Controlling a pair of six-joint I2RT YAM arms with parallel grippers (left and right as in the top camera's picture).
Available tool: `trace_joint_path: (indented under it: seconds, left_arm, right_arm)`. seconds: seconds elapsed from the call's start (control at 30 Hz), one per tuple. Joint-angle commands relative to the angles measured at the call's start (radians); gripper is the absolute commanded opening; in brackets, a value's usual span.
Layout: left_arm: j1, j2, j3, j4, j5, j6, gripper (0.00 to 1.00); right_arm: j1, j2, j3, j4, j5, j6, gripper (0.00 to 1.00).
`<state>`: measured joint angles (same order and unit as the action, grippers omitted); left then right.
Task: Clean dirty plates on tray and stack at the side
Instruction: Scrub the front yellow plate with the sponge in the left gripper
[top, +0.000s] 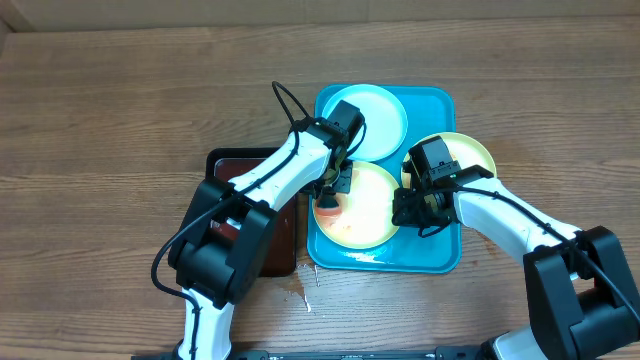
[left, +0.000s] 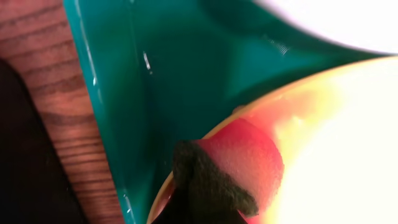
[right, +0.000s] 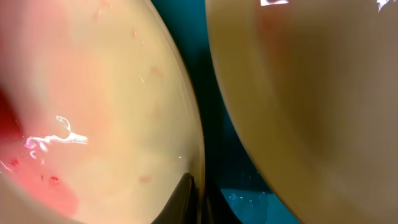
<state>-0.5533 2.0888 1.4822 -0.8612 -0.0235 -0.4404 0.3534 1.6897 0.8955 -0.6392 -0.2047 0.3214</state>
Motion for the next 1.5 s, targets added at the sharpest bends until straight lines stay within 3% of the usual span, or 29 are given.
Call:
trace_joint_path:
  seconds: [0.0, 0.27, 0.47, 0.7, 0.93, 1.47]
  left_arm:
    - [0.025, 0.018, 0.018, 0.06, 0.038, 0.007, 0.04]
    - [0.018, 0.019, 0.024, 0.126, 0.401, -0.001, 0.04]
    - [-0.018, 0.019, 0.024, 0.088, 0.489, -0.013, 0.04]
    - [-0.032, 0.019, 0.024, -0.047, 0.362, -0.008, 0.04]
    - [-0.024, 0.019, 0.025, -0.064, 0.311, -0.005, 0.04]
    - [-0.085, 0.019, 0.026, -0.024, 0.339, -0.098, 0.04]
  right_arm:
    - [0.0, 0.022, -0.009, -0.013, 0.039, -0.029, 0.04]
    - [0.0, 0.022, -0.009, -0.022, 0.039, -0.029, 0.04]
    - [0.0, 0.022, -0.009, -0.024, 0.039, -0.029, 0.04]
    - [0.0, 0.022, -0.01, -0.024, 0.039, -0.029, 0.04]
    - [0.0, 0.022, -0.009, -0.014, 0.056, 0.003, 0.04]
    - [0.0, 0.022, 0.002, 0.014, 0.177, 0.312, 0.04]
